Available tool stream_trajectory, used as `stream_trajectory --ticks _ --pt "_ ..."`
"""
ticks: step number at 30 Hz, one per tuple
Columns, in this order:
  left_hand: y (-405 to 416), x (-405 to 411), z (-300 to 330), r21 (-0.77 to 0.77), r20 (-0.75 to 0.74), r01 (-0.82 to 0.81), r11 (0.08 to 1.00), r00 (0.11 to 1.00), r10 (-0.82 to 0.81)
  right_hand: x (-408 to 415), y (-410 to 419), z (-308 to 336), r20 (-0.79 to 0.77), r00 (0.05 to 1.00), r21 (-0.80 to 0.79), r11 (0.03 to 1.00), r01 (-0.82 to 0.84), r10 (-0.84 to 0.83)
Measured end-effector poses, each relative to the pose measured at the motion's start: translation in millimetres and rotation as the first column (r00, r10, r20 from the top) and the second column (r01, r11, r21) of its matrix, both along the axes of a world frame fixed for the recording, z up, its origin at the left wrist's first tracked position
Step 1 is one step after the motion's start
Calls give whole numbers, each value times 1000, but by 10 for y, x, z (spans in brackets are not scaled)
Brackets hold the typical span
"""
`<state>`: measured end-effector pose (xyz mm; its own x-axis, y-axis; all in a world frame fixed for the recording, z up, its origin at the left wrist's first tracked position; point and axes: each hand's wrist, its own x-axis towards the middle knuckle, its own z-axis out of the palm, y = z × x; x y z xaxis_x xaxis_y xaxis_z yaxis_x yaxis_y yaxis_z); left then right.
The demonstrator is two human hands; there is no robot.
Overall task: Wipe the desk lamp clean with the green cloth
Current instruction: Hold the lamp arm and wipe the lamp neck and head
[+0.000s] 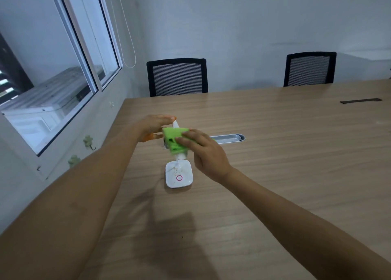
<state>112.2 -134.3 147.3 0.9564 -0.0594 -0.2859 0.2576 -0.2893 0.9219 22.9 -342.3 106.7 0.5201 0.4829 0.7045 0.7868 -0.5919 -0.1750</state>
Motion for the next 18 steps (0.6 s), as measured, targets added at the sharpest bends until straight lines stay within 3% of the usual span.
stream_trajectory --ticks 7,14,18 --pt "-16 -28 23 45 -5 -20 999 1000 20 190 -35 239 -74 982 129 975 180 -171" --pt "-26 -21 30 15 22 -21 1000 1000 21 73 105 263 -57 998 5 1000 -4 4" --pt "-20 10 4 -3 15 -13 1000 1000 13 -122 -10 99 50 997 -68 996 -61 65"
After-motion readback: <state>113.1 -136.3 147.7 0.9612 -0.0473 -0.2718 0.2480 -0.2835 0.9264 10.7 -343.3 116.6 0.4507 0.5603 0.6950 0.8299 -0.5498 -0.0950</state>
